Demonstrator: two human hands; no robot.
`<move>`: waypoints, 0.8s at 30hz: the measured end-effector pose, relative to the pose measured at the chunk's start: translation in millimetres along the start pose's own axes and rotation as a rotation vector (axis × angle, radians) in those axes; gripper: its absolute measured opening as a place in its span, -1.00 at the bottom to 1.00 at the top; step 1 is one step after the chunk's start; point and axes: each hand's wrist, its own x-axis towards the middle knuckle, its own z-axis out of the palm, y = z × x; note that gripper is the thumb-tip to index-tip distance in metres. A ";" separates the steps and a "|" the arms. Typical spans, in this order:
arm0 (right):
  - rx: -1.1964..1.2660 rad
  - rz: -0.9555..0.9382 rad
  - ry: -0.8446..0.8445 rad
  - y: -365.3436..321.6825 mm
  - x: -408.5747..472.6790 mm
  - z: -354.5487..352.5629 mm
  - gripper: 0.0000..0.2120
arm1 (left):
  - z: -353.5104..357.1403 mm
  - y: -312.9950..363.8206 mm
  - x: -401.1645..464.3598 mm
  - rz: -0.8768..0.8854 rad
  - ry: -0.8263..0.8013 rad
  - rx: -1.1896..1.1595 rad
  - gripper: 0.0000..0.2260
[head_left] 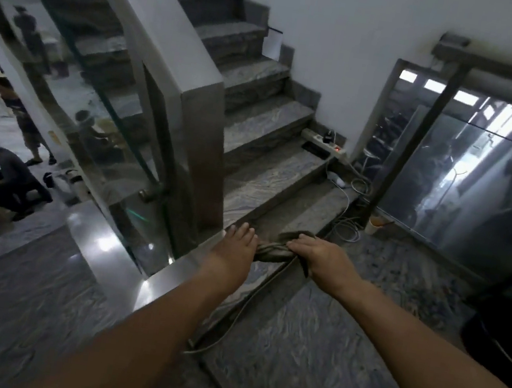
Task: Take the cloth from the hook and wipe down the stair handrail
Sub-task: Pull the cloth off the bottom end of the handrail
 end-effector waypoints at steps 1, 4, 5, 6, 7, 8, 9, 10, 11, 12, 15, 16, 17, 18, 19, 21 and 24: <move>0.008 0.029 -0.004 7.6 -0.1 -2.0 -0.65 | -3.9 1.2 10.0 -0.001 0.003 -0.050 -0.58; 0.035 0.163 -0.041 42.2 -1.2 -13.8 -0.72 | -17.6 6.6 48.1 -0.082 -0.071 -0.330 -0.75; 0.055 0.222 -0.046 55.5 -2.8 -20.8 -0.77 | -23.3 10.2 63.1 -0.103 -0.126 -0.416 -0.79; 0.081 0.281 -0.033 69.7 -4.7 -28.1 -0.80 | -29.8 16.1 79.0 -0.107 -0.169 -0.494 -0.81; 0.108 0.345 -0.020 83.8 -6.8 -36.5 -0.82 | -37.5 23.5 95.4 -0.097 -0.184 -0.555 -0.83; 0.132 0.405 -0.006 98.8 -8.4 -45.0 -0.83 | -45.2 32.0 112.7 -0.083 -0.182 -0.592 -0.85; 0.145 0.458 0.006 114.9 -10.1 -53.6 -0.84 | -51.9 41.8 130.5 -0.067 -0.178 -0.613 -0.87; 0.150 0.510 0.013 133.7 -11.7 -61.4 -0.84 | -59.7 53.1 148.4 -0.046 -0.177 -0.628 -0.88; 0.148 0.553 0.026 152.4 -13.0 -71.7 -0.84 | -66.1 65.4 168.0 -0.030 -0.181 -0.642 -0.89; 0.147 0.587 0.046 173.7 -14.9 -81.2 -0.84 | -73.0 79.3 188.1 -0.016 -0.187 -0.659 -0.90; 0.079 0.656 0.035 236.8 -24.8 -118.3 -0.83 | -95.1 128.5 249.2 0.011 -0.208 -0.686 -0.90; 0.047 0.673 0.017 255.9 -29.2 -132.7 -0.83 | -103.9 146.5 267.8 0.025 -0.215 -0.678 -0.89; 0.021 0.703 0.003 277.6 -35.3 -150.9 -0.83 | -114.9 168.0 290.1 0.039 -0.225 -0.677 -0.87; 0.005 0.732 -0.005 292.8 -40.0 -165.2 -0.82 | -124.6 184.8 304.8 0.046 -0.229 -0.689 -0.83; -0.008 0.765 -0.005 306.4 -44.7 -178.9 -0.81 | -134.4 200.1 318.4 0.061 -0.224 -0.704 -0.80; -0.001 0.850 -0.004 340.4 -57.8 -211.4 -0.82 | -154.2 239.3 355.0 0.110 -0.215 -0.724 -0.81; 0.036 0.970 0.018 380.1 -77.9 -243.2 -0.82 | -174.9 288.4 398.5 0.188 -0.187 -0.692 -0.83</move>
